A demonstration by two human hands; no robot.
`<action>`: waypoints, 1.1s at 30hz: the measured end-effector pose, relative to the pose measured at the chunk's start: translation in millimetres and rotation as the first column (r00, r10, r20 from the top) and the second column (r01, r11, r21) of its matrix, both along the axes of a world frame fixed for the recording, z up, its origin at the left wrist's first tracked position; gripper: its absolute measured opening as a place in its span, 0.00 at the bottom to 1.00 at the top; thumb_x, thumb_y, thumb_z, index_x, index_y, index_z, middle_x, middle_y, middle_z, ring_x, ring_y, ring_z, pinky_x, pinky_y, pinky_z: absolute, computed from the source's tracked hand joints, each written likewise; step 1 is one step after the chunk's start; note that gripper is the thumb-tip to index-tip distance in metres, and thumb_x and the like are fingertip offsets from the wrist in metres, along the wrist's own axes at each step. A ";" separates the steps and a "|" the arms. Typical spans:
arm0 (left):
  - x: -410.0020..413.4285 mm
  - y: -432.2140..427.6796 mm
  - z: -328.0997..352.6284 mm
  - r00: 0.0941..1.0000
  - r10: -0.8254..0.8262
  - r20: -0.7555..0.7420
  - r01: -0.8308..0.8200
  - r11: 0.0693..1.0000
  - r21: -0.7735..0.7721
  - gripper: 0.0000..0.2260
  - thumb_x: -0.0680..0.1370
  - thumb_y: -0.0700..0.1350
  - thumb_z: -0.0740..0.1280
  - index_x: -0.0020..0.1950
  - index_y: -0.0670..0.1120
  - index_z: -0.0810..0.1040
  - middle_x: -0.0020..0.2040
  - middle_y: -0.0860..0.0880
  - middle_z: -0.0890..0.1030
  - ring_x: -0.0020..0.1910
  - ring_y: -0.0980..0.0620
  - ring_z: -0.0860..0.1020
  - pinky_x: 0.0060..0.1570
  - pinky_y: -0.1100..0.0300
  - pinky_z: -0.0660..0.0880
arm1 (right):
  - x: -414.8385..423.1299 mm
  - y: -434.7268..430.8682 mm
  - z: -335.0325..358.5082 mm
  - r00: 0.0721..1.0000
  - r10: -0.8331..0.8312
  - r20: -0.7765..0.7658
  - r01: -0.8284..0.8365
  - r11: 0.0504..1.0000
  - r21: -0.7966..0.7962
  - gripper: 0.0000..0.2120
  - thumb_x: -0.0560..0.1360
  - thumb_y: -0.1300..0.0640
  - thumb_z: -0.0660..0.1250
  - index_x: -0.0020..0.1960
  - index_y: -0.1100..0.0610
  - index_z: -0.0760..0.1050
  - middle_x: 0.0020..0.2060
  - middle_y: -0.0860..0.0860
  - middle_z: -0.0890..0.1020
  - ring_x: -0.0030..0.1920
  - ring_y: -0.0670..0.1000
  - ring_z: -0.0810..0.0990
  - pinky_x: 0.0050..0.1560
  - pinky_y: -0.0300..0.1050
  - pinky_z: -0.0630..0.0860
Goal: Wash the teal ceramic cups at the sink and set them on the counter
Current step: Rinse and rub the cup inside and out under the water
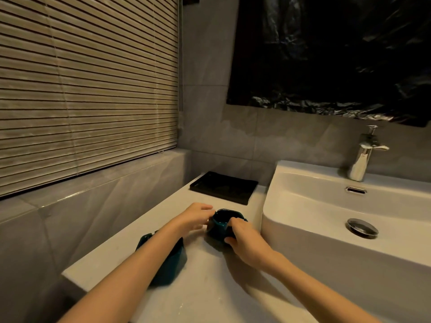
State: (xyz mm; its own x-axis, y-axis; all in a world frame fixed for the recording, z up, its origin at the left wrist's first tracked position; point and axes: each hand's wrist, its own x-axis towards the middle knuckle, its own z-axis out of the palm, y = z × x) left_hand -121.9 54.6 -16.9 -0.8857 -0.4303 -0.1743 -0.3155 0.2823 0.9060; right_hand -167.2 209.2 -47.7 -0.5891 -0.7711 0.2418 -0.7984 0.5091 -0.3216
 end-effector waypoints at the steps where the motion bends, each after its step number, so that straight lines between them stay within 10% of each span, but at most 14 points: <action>1: 2.3 0.5 2.3 0.999 0.035 -0.024 -0.034 0.997 0.062 0.07 0.81 0.43 0.60 0.54 0.48 0.78 0.54 0.47 0.76 0.53 0.50 0.73 0.54 0.56 0.70 | 0.2 -0.7 5.4 1.000 0.015 0.002 -0.015 1.000 0.007 0.10 0.78 0.57 0.63 0.57 0.59 0.69 0.57 0.55 0.76 0.53 0.55 0.75 0.53 0.47 0.72; 10: 27.5 -3.3 51.1 0.998 0.059 0.015 -0.055 0.761 0.646 0.17 0.75 0.45 0.70 0.60 0.42 0.72 0.54 0.36 0.78 0.51 0.38 0.80 0.47 0.45 0.80 | 10.5 18.0 80.1 0.977 0.211 -0.018 -0.212 0.974 -0.080 0.07 0.77 0.64 0.63 0.53 0.58 0.68 0.52 0.55 0.73 0.42 0.55 0.79 0.41 0.48 0.79; 15: 8.4 33.7 87.0 0.990 0.108 -0.089 -0.022 0.750 0.662 0.13 0.74 0.40 0.68 0.57 0.39 0.71 0.54 0.36 0.77 0.50 0.38 0.79 0.44 0.45 0.77 | -8.9 59.4 125.4 0.984 0.180 0.017 -0.174 0.971 -0.167 0.08 0.76 0.62 0.65 0.55 0.57 0.73 0.53 0.53 0.71 0.42 0.51 0.77 0.41 0.40 0.76; 20: -26.3 91.0 106.9 0.989 0.070 -0.127 0.038 0.719 0.694 0.13 0.75 0.38 0.67 0.57 0.38 0.71 0.57 0.36 0.76 0.56 0.37 0.77 0.51 0.42 0.76 | -40.6 119.7 146.0 0.928 0.070 0.367 0.142 0.842 -0.520 0.12 0.78 0.52 0.64 0.61 0.52 0.72 0.59 0.50 0.74 0.44 0.49 0.80 0.40 0.46 0.82; 27: -93.4 176.7 100.4 0.977 -0.199 -0.080 0.197 0.685 0.702 0.19 0.76 0.39 0.66 0.65 0.39 0.69 0.63 0.35 0.75 0.60 0.37 0.75 0.56 0.43 0.74 | -99.1 208.5 144.4 0.557 -0.063 0.828 0.405 0.891 -0.205 0.15 0.79 0.42 0.58 0.57 0.52 0.73 0.58 0.59 0.75 0.52 0.56 0.76 0.47 0.48 0.81; 33: -146.2 227.4 82.8 0.935 -0.354 -0.020 0.246 0.605 0.757 0.19 0.75 0.38 0.67 0.64 0.38 0.67 0.63 0.34 0.74 0.62 0.35 0.73 0.61 0.41 0.71 | -130.3 253.8 129.0 0.533 -0.176 0.828 0.505 0.851 -0.144 0.10 0.82 0.50 0.54 0.55 0.54 0.70 0.50 0.56 0.78 0.47 0.55 0.81 0.41 0.46 0.81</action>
